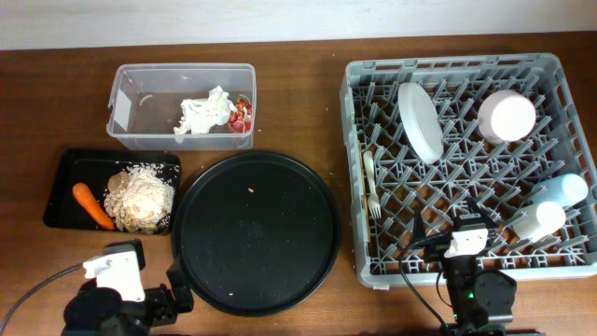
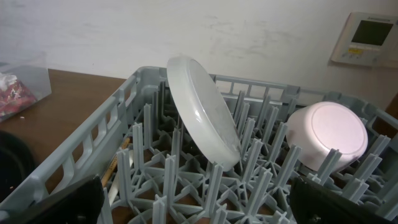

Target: Sort waste into correct bins and load items into the dishwasher rack

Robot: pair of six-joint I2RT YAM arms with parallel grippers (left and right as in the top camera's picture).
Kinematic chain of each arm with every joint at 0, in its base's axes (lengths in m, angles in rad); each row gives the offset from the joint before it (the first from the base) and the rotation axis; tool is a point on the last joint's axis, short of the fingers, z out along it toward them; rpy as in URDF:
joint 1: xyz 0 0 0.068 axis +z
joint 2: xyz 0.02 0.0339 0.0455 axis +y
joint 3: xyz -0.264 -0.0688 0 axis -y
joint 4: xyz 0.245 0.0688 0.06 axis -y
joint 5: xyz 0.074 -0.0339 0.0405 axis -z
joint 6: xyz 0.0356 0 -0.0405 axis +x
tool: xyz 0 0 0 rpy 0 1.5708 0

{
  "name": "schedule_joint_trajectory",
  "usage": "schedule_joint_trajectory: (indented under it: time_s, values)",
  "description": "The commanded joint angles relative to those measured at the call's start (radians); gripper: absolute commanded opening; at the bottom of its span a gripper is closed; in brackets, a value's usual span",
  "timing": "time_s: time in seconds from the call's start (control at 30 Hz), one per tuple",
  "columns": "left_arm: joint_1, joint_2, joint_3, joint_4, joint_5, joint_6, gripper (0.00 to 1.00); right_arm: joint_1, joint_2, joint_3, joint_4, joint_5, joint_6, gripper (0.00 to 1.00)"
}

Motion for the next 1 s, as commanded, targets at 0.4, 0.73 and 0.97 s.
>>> schedule_joint_trajectory:
  time_s: [0.4, 0.73, 0.97]
  values:
    - [-0.019, -0.385, -0.929, 1.13, 0.082, 0.201, 0.99, -0.003, -0.01, -0.005, -0.005, 0.001, -0.006, 0.98]
    - [-0.023, -0.384, -0.929, 1.13, 0.08, 0.201, 0.99, -0.003, -0.01, -0.005, -0.005, 0.001, -0.006, 0.98]
    - [-0.023, -0.384, -0.929, 1.13, 0.08, 0.201, 0.99, -0.003, -0.01, -0.005, -0.005, 0.001, -0.006, 0.98]
